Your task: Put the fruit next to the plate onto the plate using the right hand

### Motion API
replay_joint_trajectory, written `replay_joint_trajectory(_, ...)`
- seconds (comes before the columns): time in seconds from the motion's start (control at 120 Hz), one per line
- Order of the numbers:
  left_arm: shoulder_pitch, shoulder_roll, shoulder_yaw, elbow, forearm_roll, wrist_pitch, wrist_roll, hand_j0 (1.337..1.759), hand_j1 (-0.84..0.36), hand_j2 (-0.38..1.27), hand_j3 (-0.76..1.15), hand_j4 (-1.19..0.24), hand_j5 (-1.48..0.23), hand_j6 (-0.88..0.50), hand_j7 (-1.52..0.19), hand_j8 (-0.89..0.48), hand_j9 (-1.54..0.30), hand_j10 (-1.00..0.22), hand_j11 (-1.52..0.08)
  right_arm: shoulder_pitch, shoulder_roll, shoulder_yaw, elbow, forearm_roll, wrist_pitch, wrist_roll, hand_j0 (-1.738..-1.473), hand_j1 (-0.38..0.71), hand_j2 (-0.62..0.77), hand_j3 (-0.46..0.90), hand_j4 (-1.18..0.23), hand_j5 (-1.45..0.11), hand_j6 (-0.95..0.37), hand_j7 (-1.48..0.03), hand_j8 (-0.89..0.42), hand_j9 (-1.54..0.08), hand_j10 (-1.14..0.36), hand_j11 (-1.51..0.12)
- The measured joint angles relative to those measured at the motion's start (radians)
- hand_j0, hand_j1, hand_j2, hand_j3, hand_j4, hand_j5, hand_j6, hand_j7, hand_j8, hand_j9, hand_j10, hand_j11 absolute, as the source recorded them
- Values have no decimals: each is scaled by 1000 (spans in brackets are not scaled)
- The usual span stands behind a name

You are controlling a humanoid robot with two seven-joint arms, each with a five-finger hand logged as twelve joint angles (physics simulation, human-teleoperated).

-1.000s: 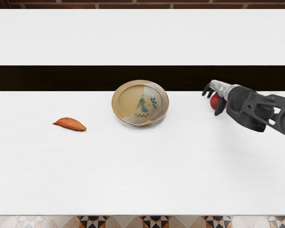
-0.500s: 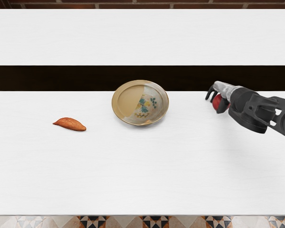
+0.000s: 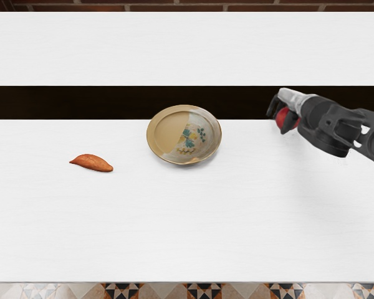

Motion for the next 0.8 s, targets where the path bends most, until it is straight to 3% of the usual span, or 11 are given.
replay_joint_trajectory(0.342,0,0,0,0,0,0,0,1658,55,49,0,-245,-318,-245,-318,-245,-318,-245,-318,142,162,14,25,66,0,0,-1653,247,14,0,-591,-824,-589,-795,-356,-820,-438,-806)
replay_joint_trajectory(0.583,0,0,0,0,0,0,0,1658,55,49,0,-245,-318,-245,-318,-245,-318,-245,-318,156,295,25,25,89,-4,0,-1655,256,56,0,-583,-836,-592,-796,-350,-830,-433,-807)
replay_joint_trajectory(0.8,0,0,0,0,0,0,0,1658,55,49,0,-245,-318,-245,-318,-245,-318,-245,-318,128,330,27,21,93,-5,0,-1656,269,123,0,-587,-831,-607,-796,-363,-827,-437,-807)
